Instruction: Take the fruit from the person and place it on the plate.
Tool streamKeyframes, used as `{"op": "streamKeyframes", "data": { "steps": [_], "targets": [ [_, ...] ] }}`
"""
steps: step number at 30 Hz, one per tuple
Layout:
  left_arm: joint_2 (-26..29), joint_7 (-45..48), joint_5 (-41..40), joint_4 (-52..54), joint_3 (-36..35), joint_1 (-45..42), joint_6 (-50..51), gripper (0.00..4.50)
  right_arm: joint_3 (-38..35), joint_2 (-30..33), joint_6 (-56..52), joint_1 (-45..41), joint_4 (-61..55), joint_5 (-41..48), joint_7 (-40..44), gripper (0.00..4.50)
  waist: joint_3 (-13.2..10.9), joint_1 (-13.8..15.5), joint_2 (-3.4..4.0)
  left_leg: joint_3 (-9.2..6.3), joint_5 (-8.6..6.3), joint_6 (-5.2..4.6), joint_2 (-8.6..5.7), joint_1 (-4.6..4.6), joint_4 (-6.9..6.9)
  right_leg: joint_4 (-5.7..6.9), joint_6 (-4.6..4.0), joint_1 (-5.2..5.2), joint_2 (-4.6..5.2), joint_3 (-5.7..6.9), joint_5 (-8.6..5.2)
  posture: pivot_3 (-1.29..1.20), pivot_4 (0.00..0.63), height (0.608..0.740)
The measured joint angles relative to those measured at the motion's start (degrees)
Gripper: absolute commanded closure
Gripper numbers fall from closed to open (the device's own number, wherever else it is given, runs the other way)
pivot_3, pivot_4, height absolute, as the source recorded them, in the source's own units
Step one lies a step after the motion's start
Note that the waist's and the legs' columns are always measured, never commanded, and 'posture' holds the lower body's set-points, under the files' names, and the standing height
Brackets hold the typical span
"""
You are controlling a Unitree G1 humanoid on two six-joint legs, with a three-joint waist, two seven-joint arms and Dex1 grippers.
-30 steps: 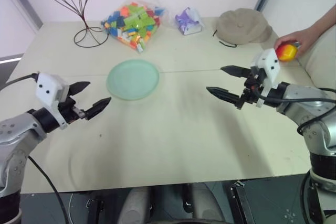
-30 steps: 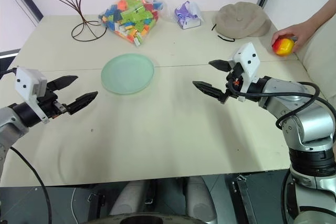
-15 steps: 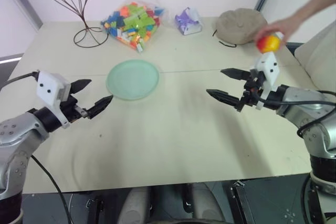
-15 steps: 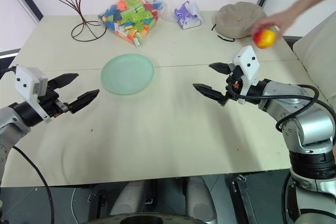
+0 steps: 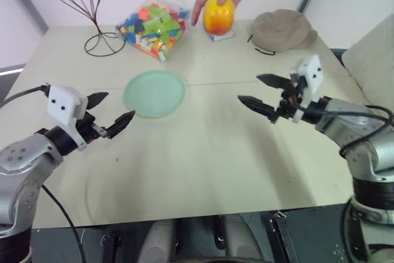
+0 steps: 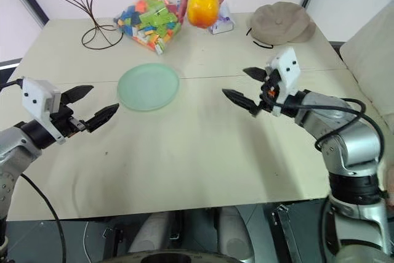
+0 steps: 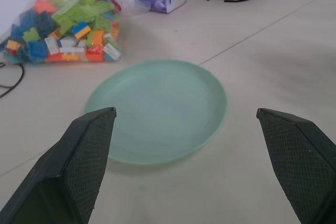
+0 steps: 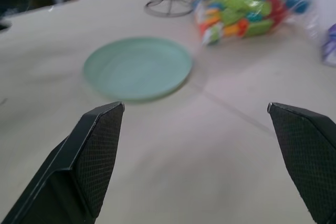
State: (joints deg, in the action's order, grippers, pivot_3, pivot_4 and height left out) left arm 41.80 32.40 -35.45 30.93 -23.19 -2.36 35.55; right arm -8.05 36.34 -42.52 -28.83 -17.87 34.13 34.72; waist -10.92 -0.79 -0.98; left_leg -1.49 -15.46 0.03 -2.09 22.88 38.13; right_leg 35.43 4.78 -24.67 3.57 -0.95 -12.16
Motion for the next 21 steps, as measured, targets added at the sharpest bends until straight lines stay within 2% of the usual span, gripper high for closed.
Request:
{"op": "streamKeyframes", "data": {
  "steps": [3,6,12,21],
  "targets": [
    [-0.3,-0.3,0.1,0.6,0.9,-0.1,-0.1,0.0,-0.2,-6.6,-3.1,-5.3,1.8,-0.3,-8.4,0.03,0.0,0.0,0.0,-0.01,0.01,0.01,0.01,-0.01,-0.02,0.03,-0.01,-0.01,0.0,0.0,0.0,0.0,0.15,0.74],
    [-0.5,-0.4,0.3,0.8,1.4,-0.1,-0.1,0.0,-0.4,-10.6,-5.4,-7.6,1.8,0.4,-13.2,0.03,0.0,0.3,0.0,-0.02,0.0,0.02,-0.02,0.03,-0.03,0.02,0.01,-0.02,0.04,0.02,0.01,0.0,0.15,0.74],
    [-0.9,-0.8,0.6,0.8,1.9,-0.3,-0.1,0.0,-0.5,-14.0,-6.0,-10.5,1.8,0.2,-18.8,0.03,0.0,0.0,0.01,-0.01,0.0,0.01,-0.07,0.04,-0.05,0.04,0.01,-0.06,0.08,0.01,0.02,0.0,0.15,0.74],
    [-1.1,-0.8,1.0,0.9,2.2,-0.7,-0.3,0.0,0.3,-16.9,-4.1,-15.2,2.9,-2.3,-21.3,0.03,0.0,-0.1,0.01,0.0,0.0,0.01,-0.05,0.03,-0.1,0.07,0.03,-0.1,0.03,0.01,0.03,0.0,0.15,0.74]
  ]
}}
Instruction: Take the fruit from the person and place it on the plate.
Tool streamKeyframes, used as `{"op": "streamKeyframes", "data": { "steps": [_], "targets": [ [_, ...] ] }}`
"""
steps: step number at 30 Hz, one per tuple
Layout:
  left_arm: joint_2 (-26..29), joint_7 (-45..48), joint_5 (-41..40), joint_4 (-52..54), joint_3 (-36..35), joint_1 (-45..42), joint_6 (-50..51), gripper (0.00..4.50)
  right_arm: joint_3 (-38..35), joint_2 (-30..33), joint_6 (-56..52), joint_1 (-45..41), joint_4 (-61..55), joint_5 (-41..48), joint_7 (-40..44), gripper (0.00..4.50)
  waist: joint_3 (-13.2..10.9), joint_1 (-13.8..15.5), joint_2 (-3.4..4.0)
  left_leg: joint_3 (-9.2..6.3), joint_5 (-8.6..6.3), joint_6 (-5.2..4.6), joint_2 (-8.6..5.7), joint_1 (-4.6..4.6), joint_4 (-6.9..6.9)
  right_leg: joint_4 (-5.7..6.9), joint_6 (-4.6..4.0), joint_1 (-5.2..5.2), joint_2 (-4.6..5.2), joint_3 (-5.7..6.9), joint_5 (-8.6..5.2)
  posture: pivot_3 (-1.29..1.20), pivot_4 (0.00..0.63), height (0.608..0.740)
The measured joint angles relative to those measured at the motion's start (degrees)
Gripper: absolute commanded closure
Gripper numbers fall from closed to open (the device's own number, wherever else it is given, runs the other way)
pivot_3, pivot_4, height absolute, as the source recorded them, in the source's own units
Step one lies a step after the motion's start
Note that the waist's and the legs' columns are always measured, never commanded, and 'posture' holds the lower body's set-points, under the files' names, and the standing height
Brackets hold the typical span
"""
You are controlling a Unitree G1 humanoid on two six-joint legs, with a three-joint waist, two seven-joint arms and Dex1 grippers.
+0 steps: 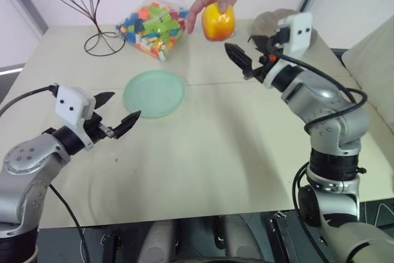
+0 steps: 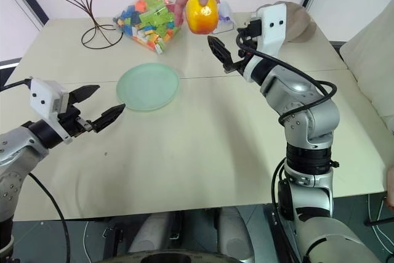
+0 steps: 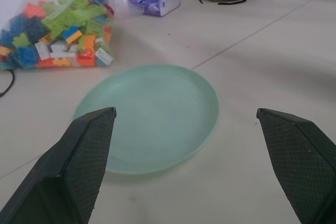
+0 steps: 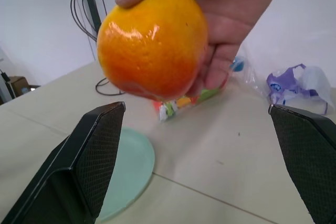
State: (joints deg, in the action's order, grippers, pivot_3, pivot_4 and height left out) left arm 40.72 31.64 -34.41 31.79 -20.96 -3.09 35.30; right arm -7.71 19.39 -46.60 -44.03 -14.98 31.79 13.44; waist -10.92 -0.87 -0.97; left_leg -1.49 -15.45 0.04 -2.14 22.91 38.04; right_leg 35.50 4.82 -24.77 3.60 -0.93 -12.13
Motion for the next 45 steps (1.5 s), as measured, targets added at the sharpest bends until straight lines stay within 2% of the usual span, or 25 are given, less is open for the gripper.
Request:
{"op": "streamKeyframes", "data": {
  "steps": [15,32,36,45],
  "targets": [
    [-0.3,-0.2,0.0,0.4,0.1,0.0,0.0,0.0,3.7,-3.8,2.2,-3.6,2.4,-2.4,0.7,0.03,0.0,-0.1,0.01,-0.01,0.0,0.0,0.0,0.0,-0.04,0.01,0.0,-0.03,0.0,0.01,0.0,0.0,0.15,0.74],
    [-0.4,-0.9,0.0,1.0,0.1,0.0,0.0,0.0,5.6,-6.4,15.2,-9.8,18.2,-10.4,3.9,0.03,0.0,-0.1,0.02,-0.01,0.0,0.01,0.0,0.01,-0.07,0.0,0.01,-0.06,0.0,0.02,0.01,0.0,0.15,0.74],
    [-0.4,-0.9,0.0,1.0,0.1,0.0,0.0,0.0,5.6,-7.0,16.7,-10.0,19.2,-10.9,4.4,1.14,0.0,-0.1,0.03,-0.01,0.0,0.01,0.0,0.02,-0.09,0.01,0.01,-0.08,0.0,0.01,0.01,0.0,0.15,0.74],
    [-0.4,-1.3,0.1,1.0,0.1,0.0,0.0,0.0,5.6,-7.1,17.0,-10.4,19.7,-11.5,4.8,1.21,0.0,-0.1,0.03,-0.01,0.0,0.01,0.0,0.02,-0.11,0.01,-0.01,-0.1,0.01,0.01,0.0,0.0,0.15,0.74]
  ]
}}
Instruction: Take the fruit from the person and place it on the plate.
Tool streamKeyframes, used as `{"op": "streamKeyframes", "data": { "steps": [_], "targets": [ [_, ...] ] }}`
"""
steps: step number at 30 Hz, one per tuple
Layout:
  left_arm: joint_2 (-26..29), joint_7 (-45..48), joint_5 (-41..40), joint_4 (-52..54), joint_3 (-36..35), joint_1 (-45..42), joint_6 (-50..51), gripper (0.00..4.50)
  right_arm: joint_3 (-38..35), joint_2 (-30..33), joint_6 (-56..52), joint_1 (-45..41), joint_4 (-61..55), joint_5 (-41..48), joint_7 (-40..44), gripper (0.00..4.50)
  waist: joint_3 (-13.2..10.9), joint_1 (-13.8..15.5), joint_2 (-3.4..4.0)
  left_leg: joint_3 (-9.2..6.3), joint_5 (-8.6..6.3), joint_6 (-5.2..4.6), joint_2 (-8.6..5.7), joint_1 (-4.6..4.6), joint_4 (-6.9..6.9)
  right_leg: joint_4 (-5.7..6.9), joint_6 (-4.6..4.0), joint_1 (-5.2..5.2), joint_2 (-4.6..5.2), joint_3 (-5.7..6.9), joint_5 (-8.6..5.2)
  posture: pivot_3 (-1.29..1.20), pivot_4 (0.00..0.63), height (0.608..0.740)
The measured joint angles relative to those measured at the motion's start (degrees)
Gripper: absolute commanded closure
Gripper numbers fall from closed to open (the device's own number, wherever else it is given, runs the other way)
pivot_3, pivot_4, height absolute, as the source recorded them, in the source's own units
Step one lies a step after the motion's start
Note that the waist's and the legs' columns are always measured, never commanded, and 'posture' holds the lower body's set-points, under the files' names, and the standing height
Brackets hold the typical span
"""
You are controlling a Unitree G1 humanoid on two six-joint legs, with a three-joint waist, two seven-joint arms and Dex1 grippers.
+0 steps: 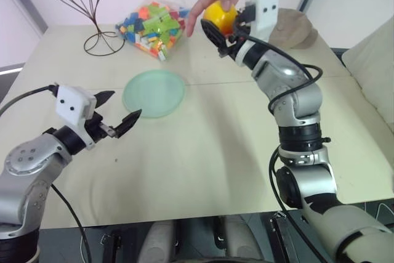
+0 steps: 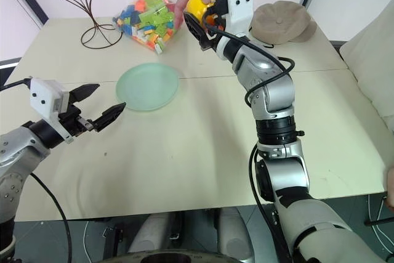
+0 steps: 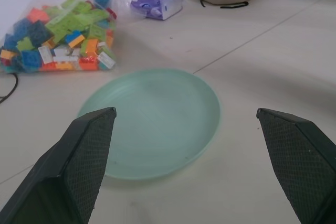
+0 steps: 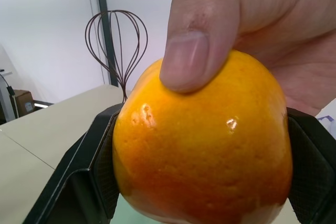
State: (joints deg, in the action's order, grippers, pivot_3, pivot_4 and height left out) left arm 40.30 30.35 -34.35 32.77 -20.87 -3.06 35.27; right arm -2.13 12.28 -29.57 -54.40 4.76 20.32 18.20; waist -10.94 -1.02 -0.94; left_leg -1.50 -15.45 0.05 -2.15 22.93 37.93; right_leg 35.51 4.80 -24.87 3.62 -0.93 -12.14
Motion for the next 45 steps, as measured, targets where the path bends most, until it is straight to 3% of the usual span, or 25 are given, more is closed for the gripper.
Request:
{"op": "streamKeyframes", "data": {
  "steps": [8,13,23,36,38,39,45],
  "targets": [
    [0.0,-0.2,0.3,0.0,-0.3,1.3,0.0,0.0,1.1,-0.8,0.0,0.1,0.0,-0.1,1.4,1.21,0.0,-0.2,0.0,0.0,0.0,0.0,0.0,0.0,-0.04,0.0,-0.03,-0.03,0.0,-0.01,-0.02,0.0,0.15,0.74],
    [1.2,-0.8,1.5,-0.1,-3.0,2.8,0.2,0.0,4.4,-6.0,0.6,2.3,1.4,-0.6,3.2,1.21,0.0,-0.3,0.0,0.0,0.03,0.05,0.02,0.0,-0.17,0.05,0.01,-0.15,-0.01,-0.02,0.02,0.0,0.15,0.74],
    [2.1,-1.4,1.1,1.3,-5.5,4.5,2.1,0.0,13.0,-19.2,11.4,3.7,19.9,-5.0,8.9,1.21,0.0,-0.1,-0.02,-0.02,0.16,0.28,-0.01,0.0,-0.53,0.0,0.06,-0.29,0.0,0.0,0.09,0.0,0.15,0.74],
    [2.1,-2.7,-0.1,3.7,-5.8,4.4,4.1,0.0,9.4,-22.1,29.8,-1.1,45.8,-10.6,8.7,1.21,0.0,-1.5,-0.03,-0.04,0.25,0.45,-0.01,0.0,-0.76,0.03,0.01,-0.42,-0.07,0.02,0.11,0.0,0.15,0.74],
    [2.1,-2.8,-0.1,3.7,-5.7,4.1,4.1,0.0,8.6,-22.2,31.4,-2.3,47.6,-11.0,8.7,0.19,0.0,-1.6,-0.03,-0.04,0.25,0.45,0.0,0.0,-0.78,0.04,0.01,-0.45,-0.08,0.02,0.1,0.0,0.15,0.74],
    [2.1,-2.8,-0.1,3.7,-5.6,3.7,4.1,0.0,8.2,-22.4,32.2,-3.0,48.8,-11.2,8.7,0.05,0.0,-1.7,-0.03,-0.04,0.26,0.46,0.0,-0.01,-0.79,0.05,0.0,-0.46,-0.09,0.02,0.1,0.0,0.15,0.74],
    [2.1,-2.7,0.0,3.7,-5.2,3.1,4.1,0.0,7.3,-22.5,33.9,-3.4,51.8,-12.2,8.7,0.05,0.0,-1.6,-0.03,-0.04,0.26,0.47,0.0,0.0,-0.79,0.06,-0.01,-0.45,-0.07,0.01,0.09,0.0,0.15,0.74]
  ]
}}
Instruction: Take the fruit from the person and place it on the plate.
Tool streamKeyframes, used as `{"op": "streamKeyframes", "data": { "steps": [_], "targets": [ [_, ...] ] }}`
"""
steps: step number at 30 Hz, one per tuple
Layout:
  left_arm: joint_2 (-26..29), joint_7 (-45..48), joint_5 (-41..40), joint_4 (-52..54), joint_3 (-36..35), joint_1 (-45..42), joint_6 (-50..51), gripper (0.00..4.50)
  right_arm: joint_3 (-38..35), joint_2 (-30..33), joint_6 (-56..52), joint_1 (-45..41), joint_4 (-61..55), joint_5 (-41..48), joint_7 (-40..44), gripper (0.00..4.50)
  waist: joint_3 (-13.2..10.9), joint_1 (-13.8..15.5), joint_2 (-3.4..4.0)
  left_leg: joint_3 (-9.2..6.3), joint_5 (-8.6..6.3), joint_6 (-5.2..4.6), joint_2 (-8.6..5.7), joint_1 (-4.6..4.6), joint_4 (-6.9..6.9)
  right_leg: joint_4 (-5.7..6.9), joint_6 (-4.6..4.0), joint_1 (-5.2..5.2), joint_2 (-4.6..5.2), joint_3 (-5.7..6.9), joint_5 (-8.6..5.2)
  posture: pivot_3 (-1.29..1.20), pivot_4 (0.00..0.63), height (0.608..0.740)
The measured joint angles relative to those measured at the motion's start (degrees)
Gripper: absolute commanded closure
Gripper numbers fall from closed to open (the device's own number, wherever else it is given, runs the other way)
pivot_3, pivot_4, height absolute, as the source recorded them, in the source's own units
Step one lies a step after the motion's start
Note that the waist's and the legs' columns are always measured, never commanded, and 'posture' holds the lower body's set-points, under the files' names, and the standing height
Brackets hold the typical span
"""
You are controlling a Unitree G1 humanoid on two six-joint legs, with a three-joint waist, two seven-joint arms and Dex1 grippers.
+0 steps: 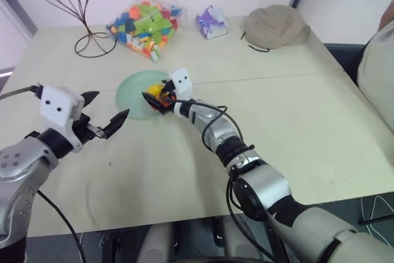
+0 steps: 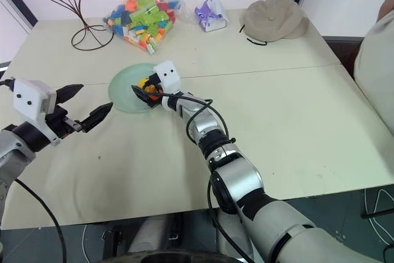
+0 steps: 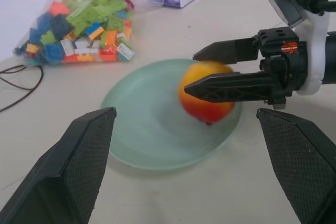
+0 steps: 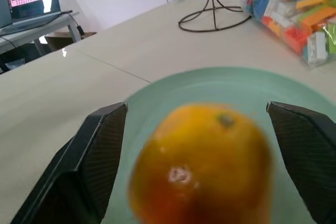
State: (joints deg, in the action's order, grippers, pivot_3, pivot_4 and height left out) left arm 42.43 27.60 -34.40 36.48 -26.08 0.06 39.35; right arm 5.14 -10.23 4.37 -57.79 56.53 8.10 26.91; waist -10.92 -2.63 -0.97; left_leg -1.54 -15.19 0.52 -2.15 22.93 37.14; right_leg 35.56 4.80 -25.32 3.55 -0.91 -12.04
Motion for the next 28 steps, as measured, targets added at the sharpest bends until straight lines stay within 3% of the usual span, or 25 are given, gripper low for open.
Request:
{"op": "streamKeyframes", "data": {
  "steps": [6,10,13,19,24,28],
  "targets": [
    [0.0,0.1,0.0,-0.1,0.2,-0.5,0.0,0.0,-0.9,0.4,-0.3,0.0,-1.5,-0.1,0.2,0.05,0.0,0.0,0.0,0.0,0.0,0.01,0.0,0.0,0.0,0.01,0.0,-0.01,0.0,0.0,0.0,0.0,0.15,0.74],
    [-0.1,0.8,-0.1,-0.3,0.8,-0.8,0.0,0.0,-0.8,4.9,-6.2,2.7,-16.5,0.1,1.7,0.05,0.0,0.4,0.01,-0.05,0.0,0.01,-0.02,0.06,0.03,-0.01,0.0,0.0,0.04,0.02,0.0,0.0,0.15,0.74],
    [-0.1,1.4,-0.4,-0.5,1.0,-0.4,0.0,0.0,-1.0,12.6,-16.8,7.5,-35.0,2.2,3.9,0.05,0.0,0.9,0.01,-0.09,0.0,-0.01,-0.05,0.18,0.09,-0.05,0.01,-0.02,0.08,0.04,0.0,0.0,0.15,0.74],
    [-0.3,3.5,-1.4,-1.3,1.6,-0.2,-0.1,0.0,-4.3,34.1,-39.7,16.6,-66.3,10.0,11.5,0.05,0.0,1.7,0.0,-0.07,-0.01,-0.03,0.01,0.15,0.07,-0.06,-0.04,-0.03,0.01,0.05,-0.03,0.0,0.15,0.74],
    [-0.3,5.2,-1.7,-2.3,2.1,-0.2,-0.2,0.0,-7.7,47.6,-49.4,26.7,-79.7,17.6,18.9,0.05,0.0,1.7,-0.02,0.01,-0.01,-0.06,0.02,0.13,0.14,-0.08,-0.03,0.04,0.01,0.04,-0.03,0.0,0.15,0.74],
    [-0.2,6.0,-1.9,-2.6,2.2,-0.4,-0.3,0.0,-10.0,49.8,-51.7,28.8,-82.5,20.4,19.3,0.05,0.0,1.7,-0.03,0.04,-0.01,-0.07,0.06,0.01,0.24,-0.07,-0.06,0.19,-0.06,0.04,-0.06,0.0,0.15,0.74]
  ]
}}
